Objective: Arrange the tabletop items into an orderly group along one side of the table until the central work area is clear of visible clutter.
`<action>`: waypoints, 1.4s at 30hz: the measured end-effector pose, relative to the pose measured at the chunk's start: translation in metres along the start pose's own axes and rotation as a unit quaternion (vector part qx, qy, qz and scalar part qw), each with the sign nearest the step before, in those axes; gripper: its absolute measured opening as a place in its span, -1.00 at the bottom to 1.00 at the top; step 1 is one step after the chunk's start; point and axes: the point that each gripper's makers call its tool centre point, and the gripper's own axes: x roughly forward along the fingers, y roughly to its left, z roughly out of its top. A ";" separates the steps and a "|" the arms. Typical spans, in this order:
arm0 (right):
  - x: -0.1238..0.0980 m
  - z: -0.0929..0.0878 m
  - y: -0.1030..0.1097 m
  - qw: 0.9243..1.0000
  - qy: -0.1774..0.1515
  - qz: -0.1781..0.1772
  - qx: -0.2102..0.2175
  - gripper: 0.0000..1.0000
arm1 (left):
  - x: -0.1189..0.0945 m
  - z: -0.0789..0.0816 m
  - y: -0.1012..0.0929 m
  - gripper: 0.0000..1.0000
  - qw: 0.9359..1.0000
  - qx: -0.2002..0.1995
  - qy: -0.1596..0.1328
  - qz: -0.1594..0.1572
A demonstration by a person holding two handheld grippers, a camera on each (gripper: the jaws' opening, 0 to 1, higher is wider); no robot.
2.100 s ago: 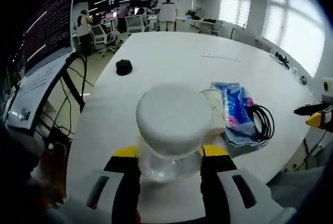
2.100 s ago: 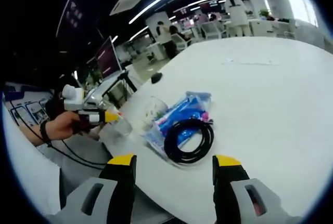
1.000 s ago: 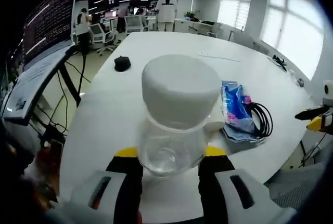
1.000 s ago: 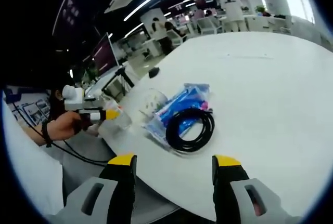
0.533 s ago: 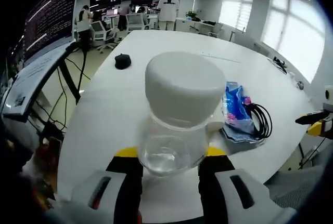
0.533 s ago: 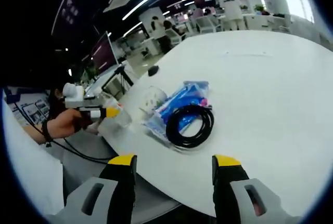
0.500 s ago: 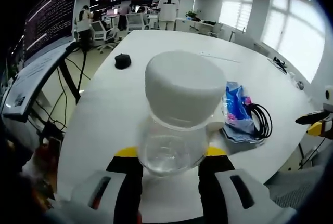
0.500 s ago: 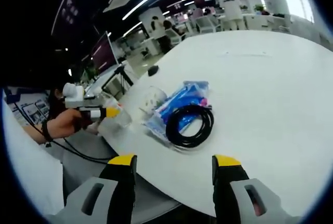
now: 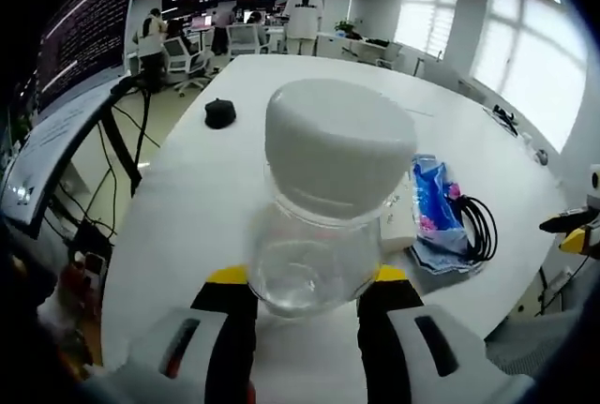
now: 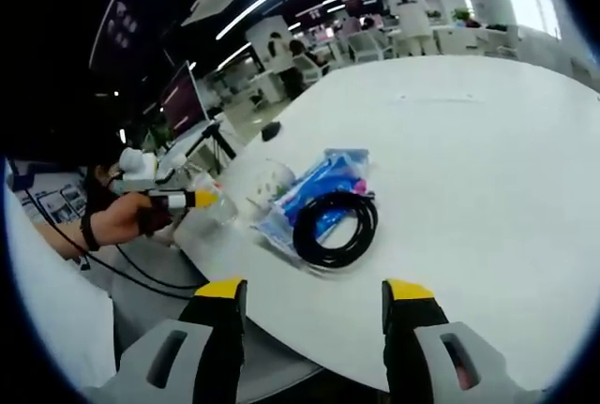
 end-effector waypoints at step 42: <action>0.001 0.012 -0.021 1.000 0.000 -0.020 0.020 0.17 | 0.104 0.103 0.003 -0.16 1.000 -0.008 0.002 -0.011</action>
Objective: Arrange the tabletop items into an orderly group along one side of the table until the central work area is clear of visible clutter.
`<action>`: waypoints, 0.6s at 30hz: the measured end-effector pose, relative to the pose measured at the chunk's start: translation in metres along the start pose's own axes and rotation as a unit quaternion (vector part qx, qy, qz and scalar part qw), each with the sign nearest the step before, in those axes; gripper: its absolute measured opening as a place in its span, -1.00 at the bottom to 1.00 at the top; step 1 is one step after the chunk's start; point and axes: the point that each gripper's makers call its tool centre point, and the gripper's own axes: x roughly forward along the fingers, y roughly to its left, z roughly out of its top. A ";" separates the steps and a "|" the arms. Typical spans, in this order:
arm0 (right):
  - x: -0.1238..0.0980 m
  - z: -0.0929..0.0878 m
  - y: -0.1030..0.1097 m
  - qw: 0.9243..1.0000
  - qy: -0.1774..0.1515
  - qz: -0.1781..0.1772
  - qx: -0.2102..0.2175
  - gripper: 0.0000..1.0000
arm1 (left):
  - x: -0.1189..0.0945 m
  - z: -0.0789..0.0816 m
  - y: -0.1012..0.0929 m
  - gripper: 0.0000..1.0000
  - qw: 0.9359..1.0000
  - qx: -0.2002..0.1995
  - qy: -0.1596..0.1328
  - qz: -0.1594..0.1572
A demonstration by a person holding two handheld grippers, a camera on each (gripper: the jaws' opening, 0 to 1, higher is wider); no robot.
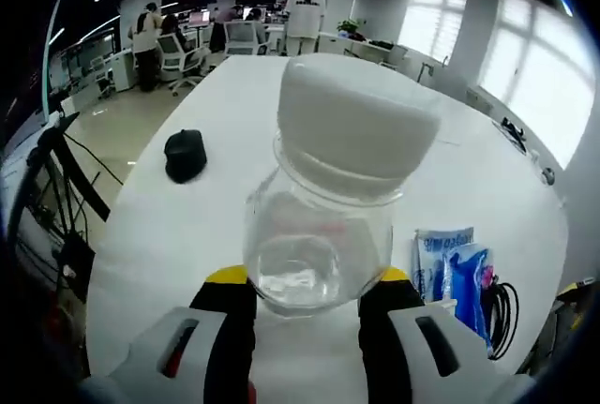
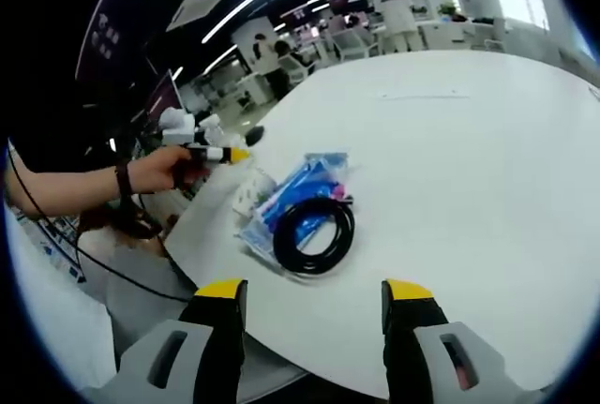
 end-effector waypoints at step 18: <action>-0.008 -0.002 -0.012 1.000 -0.005 -0.007 0.012 0.17 | 0.023 0.023 -0.004 -0.16 1.000 -0.014 0.003 0.010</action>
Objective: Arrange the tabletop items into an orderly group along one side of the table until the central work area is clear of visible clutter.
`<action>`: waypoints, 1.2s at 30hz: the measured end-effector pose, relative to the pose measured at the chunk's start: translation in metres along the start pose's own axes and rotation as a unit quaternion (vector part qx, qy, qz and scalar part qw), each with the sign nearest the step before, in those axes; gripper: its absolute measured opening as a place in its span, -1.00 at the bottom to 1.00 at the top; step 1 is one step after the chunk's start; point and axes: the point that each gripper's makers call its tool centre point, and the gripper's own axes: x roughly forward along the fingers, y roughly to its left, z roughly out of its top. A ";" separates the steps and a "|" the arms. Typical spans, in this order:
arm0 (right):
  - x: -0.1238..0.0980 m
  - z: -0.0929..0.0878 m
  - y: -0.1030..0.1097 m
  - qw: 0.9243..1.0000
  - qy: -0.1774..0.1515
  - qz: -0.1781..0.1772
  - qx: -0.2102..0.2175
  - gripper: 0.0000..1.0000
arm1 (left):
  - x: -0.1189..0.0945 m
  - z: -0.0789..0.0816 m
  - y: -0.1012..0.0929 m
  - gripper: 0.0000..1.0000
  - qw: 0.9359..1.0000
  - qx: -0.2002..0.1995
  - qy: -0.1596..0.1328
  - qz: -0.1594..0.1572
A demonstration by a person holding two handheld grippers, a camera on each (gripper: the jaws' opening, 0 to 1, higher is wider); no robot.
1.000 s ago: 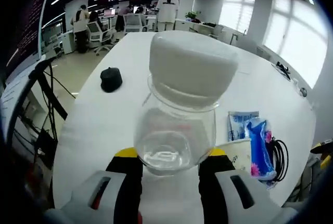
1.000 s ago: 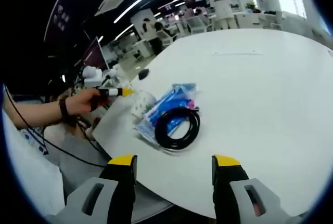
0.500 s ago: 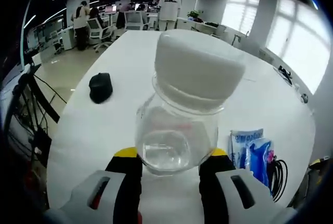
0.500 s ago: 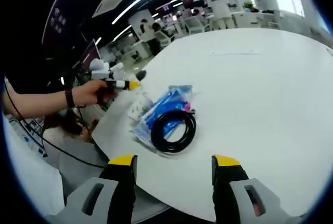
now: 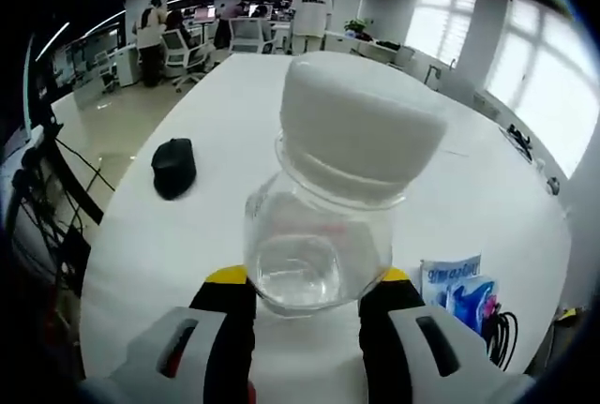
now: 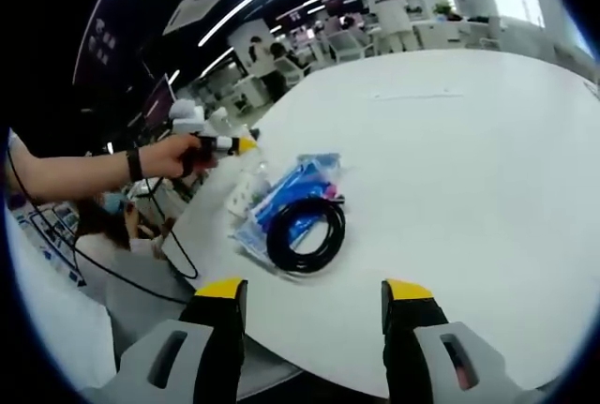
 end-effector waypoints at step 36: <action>0.014 0.006 0.019 0.999 -0.002 0.030 -0.023 0.16 | -0.043 -0.038 0.001 0.01 0.997 -0.054 -0.001 -0.047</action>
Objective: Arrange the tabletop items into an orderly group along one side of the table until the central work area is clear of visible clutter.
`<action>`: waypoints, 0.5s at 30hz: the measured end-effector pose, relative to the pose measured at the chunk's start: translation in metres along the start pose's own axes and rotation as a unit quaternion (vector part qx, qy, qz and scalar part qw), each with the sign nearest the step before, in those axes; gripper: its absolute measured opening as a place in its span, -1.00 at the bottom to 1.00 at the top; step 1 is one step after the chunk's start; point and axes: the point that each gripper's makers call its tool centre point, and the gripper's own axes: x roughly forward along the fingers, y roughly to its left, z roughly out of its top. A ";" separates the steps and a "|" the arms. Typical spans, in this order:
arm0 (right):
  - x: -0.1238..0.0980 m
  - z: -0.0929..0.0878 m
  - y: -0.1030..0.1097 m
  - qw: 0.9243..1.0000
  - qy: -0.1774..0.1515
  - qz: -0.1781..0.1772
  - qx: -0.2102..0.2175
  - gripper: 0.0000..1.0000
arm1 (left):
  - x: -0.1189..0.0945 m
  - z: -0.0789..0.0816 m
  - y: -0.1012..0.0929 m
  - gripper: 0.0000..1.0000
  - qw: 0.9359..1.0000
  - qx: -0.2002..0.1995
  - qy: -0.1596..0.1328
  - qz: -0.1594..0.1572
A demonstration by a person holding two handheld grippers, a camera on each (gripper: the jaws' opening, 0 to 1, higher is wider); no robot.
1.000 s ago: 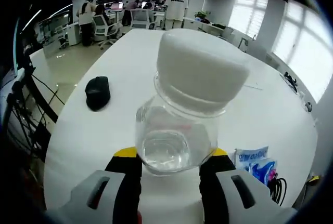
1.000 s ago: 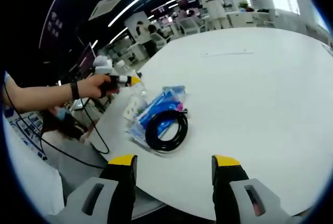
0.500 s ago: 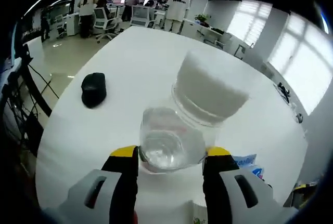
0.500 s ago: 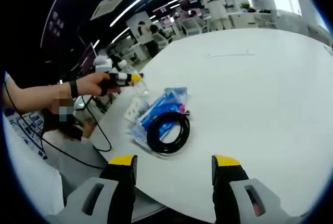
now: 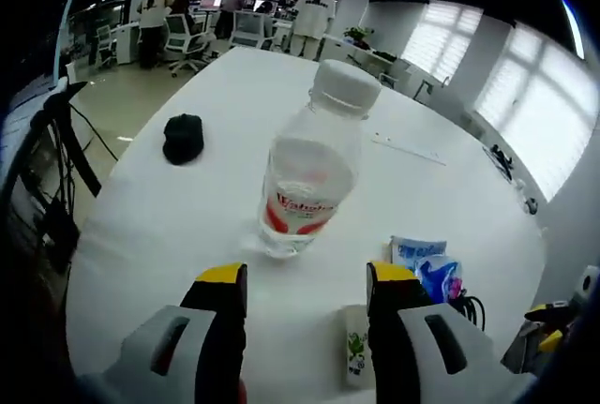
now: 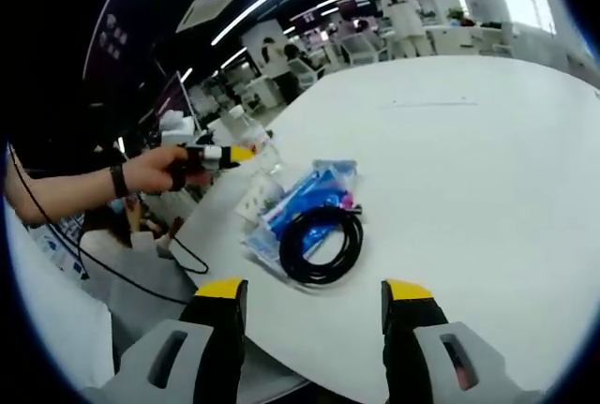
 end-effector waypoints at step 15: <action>-0.005 -0.004 0.004 1.000 -0.010 0.002 -0.002 0.16 | -0.030 -0.037 -0.014 -0.02 0.999 -0.037 -0.002 -0.009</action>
